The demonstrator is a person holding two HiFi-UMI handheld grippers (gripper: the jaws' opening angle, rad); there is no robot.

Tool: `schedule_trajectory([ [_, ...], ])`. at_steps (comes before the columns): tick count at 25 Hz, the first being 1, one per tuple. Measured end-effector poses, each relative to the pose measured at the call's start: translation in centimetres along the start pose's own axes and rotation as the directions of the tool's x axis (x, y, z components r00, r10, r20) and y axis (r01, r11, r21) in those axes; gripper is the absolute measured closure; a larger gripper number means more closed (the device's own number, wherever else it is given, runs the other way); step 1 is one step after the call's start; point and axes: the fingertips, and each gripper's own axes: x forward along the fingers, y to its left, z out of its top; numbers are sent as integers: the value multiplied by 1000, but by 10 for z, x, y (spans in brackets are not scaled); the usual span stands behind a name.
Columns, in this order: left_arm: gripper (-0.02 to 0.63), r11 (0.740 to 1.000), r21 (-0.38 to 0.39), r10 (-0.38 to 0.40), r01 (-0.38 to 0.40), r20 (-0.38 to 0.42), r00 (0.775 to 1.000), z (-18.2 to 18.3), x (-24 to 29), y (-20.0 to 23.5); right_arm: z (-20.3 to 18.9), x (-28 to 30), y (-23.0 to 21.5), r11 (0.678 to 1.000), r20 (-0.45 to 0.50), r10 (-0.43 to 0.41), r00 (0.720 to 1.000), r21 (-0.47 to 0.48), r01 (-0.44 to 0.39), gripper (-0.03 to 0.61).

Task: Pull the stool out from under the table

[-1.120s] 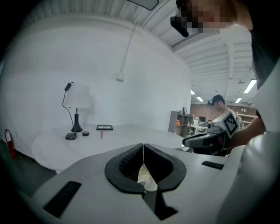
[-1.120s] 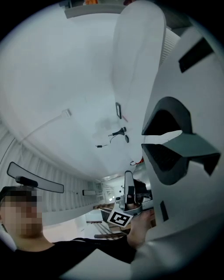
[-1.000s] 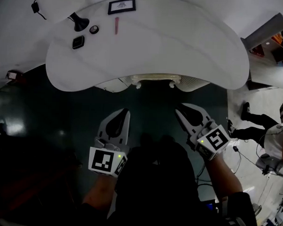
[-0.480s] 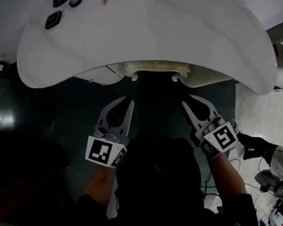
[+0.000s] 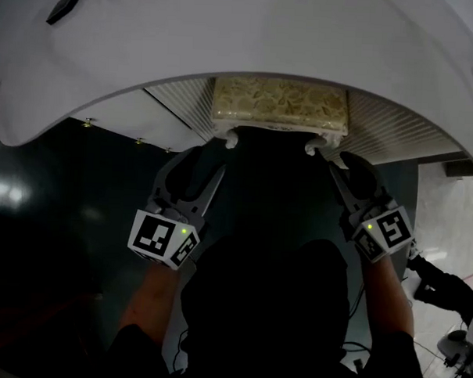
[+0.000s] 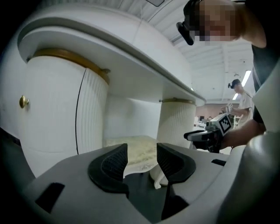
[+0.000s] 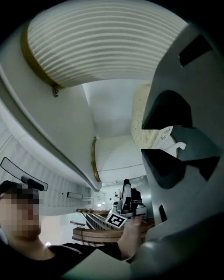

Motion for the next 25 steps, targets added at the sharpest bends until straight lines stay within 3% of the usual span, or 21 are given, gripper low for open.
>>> schedule_trajectory([
  [3, 391, 1000, -4, 14, -14, 2, 1000, -31, 14, 16, -29, 7, -16, 1000, 6, -11, 1000, 10, 11, 473],
  [10, 359, 998, -61, 0, -1, -14, 1000, -87, 49, 43, -93, 16, -66, 993, -66, -86, 994, -83, 80, 433],
  [16, 252, 999, 13, -35, 36, -94, 995, -134, 90, 62, -130, 37, -108, 990, -58, -133, 989, 29, 134, 355],
  [21, 236, 1000, -17, 2, -5, -123, 992, -150, 110, 84, -140, 42, -119, 985, -57, -174, 983, 8, 175, 346],
  [25, 236, 1000, -26, -16, 13, -102, 995, -150, 122, 87, -149, 41, -121, 980, -59, -193, 979, 38, 196, 344],
])
